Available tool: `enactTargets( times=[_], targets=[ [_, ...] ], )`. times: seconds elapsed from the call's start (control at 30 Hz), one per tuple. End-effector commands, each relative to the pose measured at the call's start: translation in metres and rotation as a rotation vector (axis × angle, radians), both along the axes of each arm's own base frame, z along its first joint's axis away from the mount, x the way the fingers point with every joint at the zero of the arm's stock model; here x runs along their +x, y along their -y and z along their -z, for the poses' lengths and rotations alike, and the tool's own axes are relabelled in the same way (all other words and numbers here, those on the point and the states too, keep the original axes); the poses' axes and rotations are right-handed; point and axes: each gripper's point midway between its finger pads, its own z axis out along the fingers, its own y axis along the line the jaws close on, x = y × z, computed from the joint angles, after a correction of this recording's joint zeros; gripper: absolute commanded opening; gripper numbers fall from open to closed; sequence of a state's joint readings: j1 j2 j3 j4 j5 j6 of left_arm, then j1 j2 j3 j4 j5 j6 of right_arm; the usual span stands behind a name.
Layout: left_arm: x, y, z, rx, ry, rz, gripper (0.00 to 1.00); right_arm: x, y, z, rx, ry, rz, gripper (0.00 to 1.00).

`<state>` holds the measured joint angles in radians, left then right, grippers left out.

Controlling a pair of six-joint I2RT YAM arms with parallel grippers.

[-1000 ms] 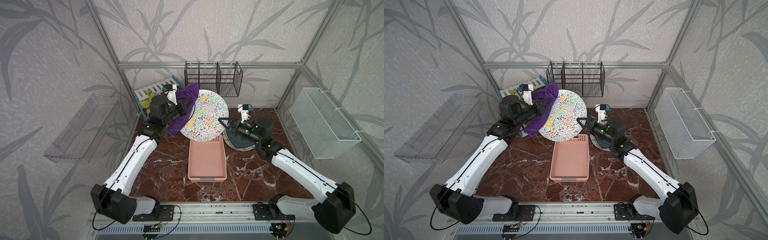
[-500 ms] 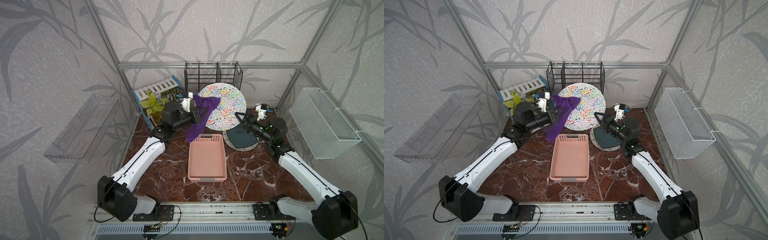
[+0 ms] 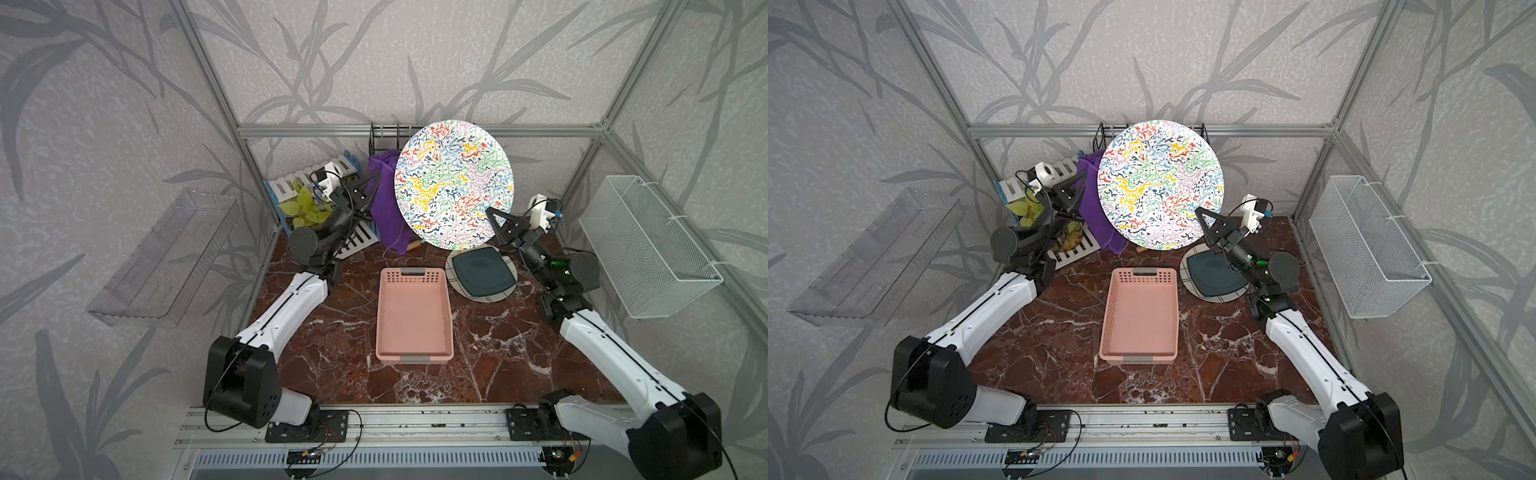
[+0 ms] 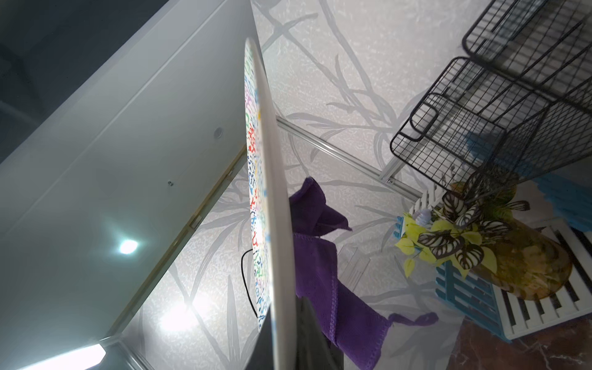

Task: Wipe the wet plate dry
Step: Wipe the plate with towel.

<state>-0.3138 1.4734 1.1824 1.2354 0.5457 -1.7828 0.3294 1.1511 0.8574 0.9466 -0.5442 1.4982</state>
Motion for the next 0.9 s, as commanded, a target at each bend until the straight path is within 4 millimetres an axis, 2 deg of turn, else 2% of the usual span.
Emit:
enactTargets(
  times=[0.0,0.13,0.23,0.3,0.37,0.4,0.47,0.57,0.67,0.77,0.87],
  targets=[
    [-0.041,-0.001,-0.044,-0.152,0.124,0.142,0.0,-0.022,-0.016,-0.036,0.045,0.148,-0.065,0.0],
    [-0.043,0.01,-0.042,-0.182,0.12,0.184,0.0,-0.019,-0.038,-0.031,0.036,0.138,-0.104,0.0],
    [-0.055,0.031,-0.039,-0.192,0.12,0.24,0.0,-0.01,-0.048,-0.034,0.043,0.126,-0.115,0.0],
    [-0.066,0.047,-0.037,-0.182,0.125,0.271,0.0,0.002,-0.045,-0.04,0.058,0.122,-0.088,0.0],
    [-0.071,0.055,-0.035,-0.173,0.125,0.283,0.0,0.014,-0.037,-0.051,0.07,0.127,-0.055,0.0],
    [-0.07,0.054,-0.033,-0.175,0.12,0.278,0.0,0.018,-0.032,-0.055,0.073,0.13,-0.035,0.0],
    [-0.063,0.04,-0.036,-0.2,0.117,0.242,0.0,0.026,-0.016,-0.057,0.074,0.127,0.015,0.0],
    [-0.051,0.021,-0.044,-0.203,0.133,0.203,0.0,0.02,-0.006,-0.049,0.053,0.118,0.036,0.0],
    [-0.041,0.012,-0.052,-0.207,0.149,0.18,0.0,0.003,-0.016,-0.031,0.005,0.102,0.003,0.0],
    [-0.043,0.026,-0.055,-0.201,0.162,0.219,0.0,-0.013,-0.032,-0.017,-0.024,0.082,-0.024,0.0],
    [-0.051,0.052,-0.052,-0.206,0.167,0.295,0.0,-0.015,-0.04,-0.016,-0.021,0.077,-0.032,0.0]
  ],
)
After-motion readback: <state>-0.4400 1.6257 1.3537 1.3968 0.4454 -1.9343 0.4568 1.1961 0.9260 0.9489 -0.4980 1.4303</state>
